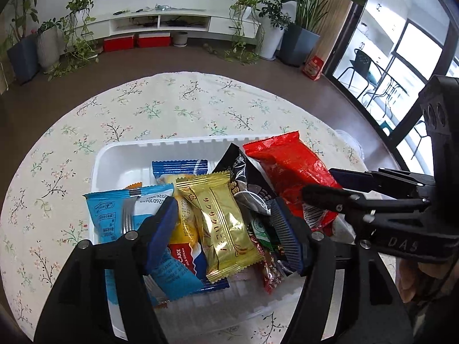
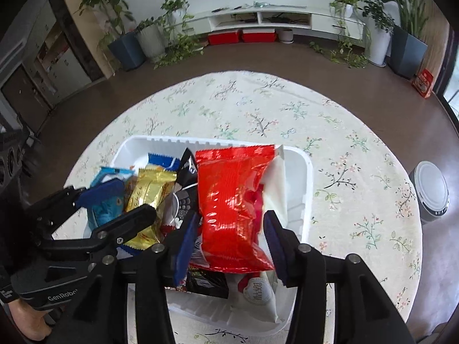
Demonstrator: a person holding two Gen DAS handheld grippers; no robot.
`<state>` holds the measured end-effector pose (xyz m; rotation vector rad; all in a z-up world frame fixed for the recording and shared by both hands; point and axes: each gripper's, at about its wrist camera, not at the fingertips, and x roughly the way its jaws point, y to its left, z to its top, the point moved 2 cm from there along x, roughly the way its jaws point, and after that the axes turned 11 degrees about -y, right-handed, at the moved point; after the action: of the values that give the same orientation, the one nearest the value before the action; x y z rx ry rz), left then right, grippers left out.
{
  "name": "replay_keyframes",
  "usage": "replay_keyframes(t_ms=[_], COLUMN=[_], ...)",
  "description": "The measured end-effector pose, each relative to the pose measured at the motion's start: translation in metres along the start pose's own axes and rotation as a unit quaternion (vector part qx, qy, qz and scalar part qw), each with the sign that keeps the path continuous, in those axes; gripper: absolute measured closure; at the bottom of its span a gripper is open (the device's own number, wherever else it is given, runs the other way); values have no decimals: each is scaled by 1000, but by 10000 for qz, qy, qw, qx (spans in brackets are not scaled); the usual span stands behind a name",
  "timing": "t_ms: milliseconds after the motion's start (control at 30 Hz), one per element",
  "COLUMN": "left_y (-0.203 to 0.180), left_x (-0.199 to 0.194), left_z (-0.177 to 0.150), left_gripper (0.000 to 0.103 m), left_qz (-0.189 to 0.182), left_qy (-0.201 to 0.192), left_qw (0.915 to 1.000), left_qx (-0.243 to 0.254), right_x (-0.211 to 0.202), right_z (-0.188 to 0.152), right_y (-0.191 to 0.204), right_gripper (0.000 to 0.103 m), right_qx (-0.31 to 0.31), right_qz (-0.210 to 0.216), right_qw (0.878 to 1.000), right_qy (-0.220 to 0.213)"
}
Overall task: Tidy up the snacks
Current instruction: 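Open both tools to release the packets and withdraw from the tray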
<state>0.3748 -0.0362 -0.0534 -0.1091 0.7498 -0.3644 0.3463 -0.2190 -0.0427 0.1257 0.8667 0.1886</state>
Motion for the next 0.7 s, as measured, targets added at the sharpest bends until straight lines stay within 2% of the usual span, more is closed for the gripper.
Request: replay_keyframes(t_ms=[233, 300, 367, 467, 700], left_y=[-4, -7, -9, -9, 10], left_x=[-22, -33, -46, -74, -164], left_z=[5, 8, 12, 12, -11], left_gripper=[25, 19, 11, 2, 1], left_qz=[-133, -163, -190, -223, 112], left_qy=[-210, -282, -363, -528, -1032], left_qw=[9996, 9993, 9990, 9981, 9945], left_qx=[-146, -157, -167, -206, -152], right_x=[-14, -21, -31, -49, -90], right_z=[1, 0, -4, -12, -42], right_y=[-14, -14, -14, -11, 13], right_gripper=[52, 48, 38, 30, 20], right_qx=[484, 551, 626, 664, 338], right_qz=[152, 216, 323, 535, 939], right_qw=[9986, 9979, 9967, 9944, 9906], right_qy=[-176, -249, -392, -620, -937])
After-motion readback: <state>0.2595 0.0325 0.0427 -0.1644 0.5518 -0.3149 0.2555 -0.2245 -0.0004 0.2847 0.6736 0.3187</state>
